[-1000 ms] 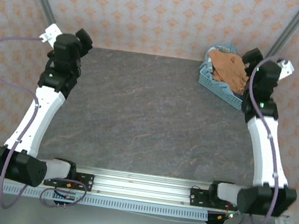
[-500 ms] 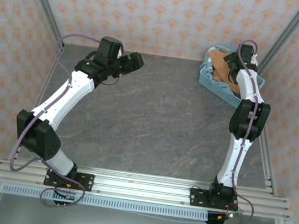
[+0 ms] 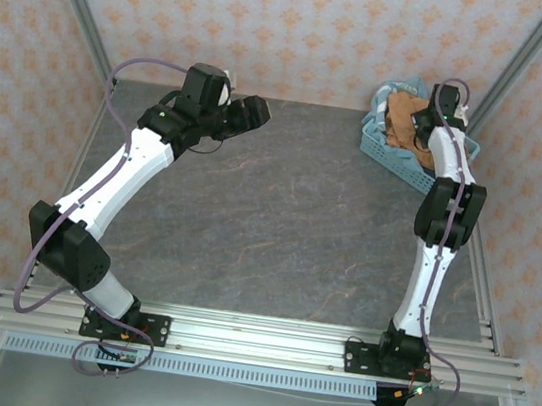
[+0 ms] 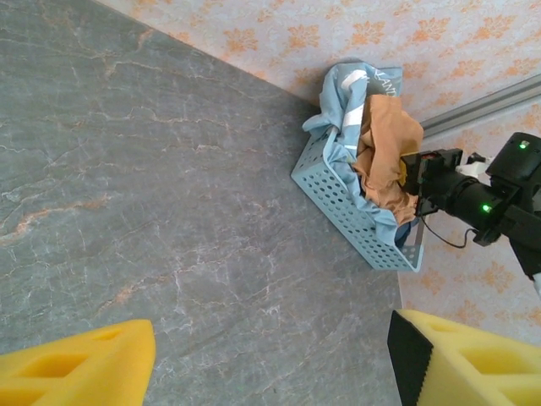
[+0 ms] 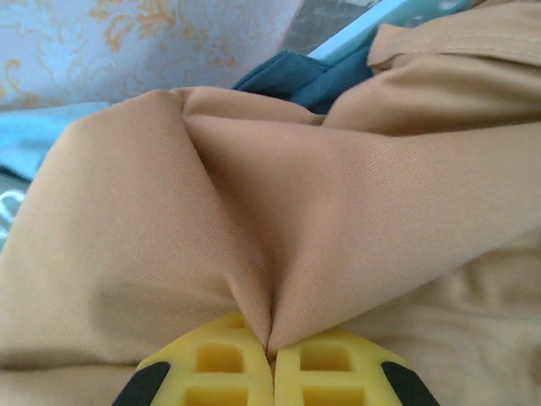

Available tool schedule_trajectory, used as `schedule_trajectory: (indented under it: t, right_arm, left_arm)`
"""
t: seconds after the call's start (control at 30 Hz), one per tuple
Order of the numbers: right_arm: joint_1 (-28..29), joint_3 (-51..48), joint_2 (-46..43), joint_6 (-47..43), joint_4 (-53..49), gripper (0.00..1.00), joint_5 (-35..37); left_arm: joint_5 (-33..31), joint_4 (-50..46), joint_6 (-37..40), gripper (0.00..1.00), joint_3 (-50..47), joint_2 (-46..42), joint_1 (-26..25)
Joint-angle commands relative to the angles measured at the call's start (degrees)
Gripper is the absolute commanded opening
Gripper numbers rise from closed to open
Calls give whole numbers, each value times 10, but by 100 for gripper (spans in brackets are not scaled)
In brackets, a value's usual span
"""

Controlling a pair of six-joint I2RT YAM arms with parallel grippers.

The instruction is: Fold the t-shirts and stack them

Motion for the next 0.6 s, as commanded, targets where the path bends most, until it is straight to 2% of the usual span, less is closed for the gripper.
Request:
schedule_trajectory:
  t: [0.0, 0.1, 0.23, 0.47, 0.57]
  right_arm:
    - [30, -43, -124, -9, 25, 0, 96]
    - [51, -60, -186, -25, 21, 0, 144]
    - [71, -34, -250, -61, 16, 0, 166]
    - [99, 60, -320, -124, 12, 0, 121]
    - [133, 96, -344, -162, 3, 0, 110]
  left_arm:
    - [17, -14, 12, 73, 24, 16, 1]
    - [20, -18, 15, 71, 32, 30, -1]
    - [-2, -52, 25, 68, 54, 47, -1]
    - [-55, -97, 39, 67, 66, 49, -2]
    - [-103, -134, 43, 67, 70, 43, 0]
